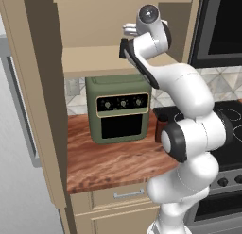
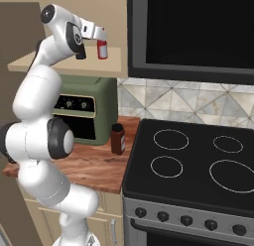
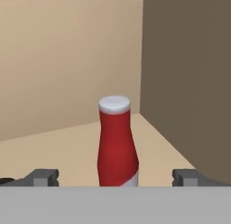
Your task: Collect the paprika, ketchup, and shaker from the cabinet and place them next to the stove.
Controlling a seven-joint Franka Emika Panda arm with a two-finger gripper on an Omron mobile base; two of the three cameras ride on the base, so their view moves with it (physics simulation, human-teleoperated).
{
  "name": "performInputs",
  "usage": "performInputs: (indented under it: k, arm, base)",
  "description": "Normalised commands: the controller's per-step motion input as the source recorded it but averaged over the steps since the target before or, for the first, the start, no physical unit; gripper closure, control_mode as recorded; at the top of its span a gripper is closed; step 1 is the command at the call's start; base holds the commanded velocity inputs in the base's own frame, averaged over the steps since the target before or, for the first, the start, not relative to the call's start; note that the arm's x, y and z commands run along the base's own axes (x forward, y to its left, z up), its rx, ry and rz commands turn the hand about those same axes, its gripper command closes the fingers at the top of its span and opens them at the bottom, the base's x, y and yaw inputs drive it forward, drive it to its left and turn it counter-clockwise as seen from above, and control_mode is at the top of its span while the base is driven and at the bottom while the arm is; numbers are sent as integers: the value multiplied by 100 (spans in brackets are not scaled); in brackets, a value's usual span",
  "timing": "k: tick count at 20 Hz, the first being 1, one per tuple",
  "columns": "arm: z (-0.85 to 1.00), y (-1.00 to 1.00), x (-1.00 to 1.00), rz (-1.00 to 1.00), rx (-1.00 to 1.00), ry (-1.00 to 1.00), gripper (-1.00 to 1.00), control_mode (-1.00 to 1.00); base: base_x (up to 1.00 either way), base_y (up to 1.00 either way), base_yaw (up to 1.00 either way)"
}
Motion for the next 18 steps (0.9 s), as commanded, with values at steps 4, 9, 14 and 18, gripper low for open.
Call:
performInputs:
  k: [4,9,14,18]
  arm:
    - [0,0,5,0,0,0,-100,-100]
    - [0,0,4,0,0,0,-100,-100]
    - [0,0,4,0,0,0,-100,-100]
    - [0,-5,0,0,0,0,-100,-100]
  base:
    - [0,0,0]
    - [0,0,0]
    - [0,0,0]
    - [0,0,0]
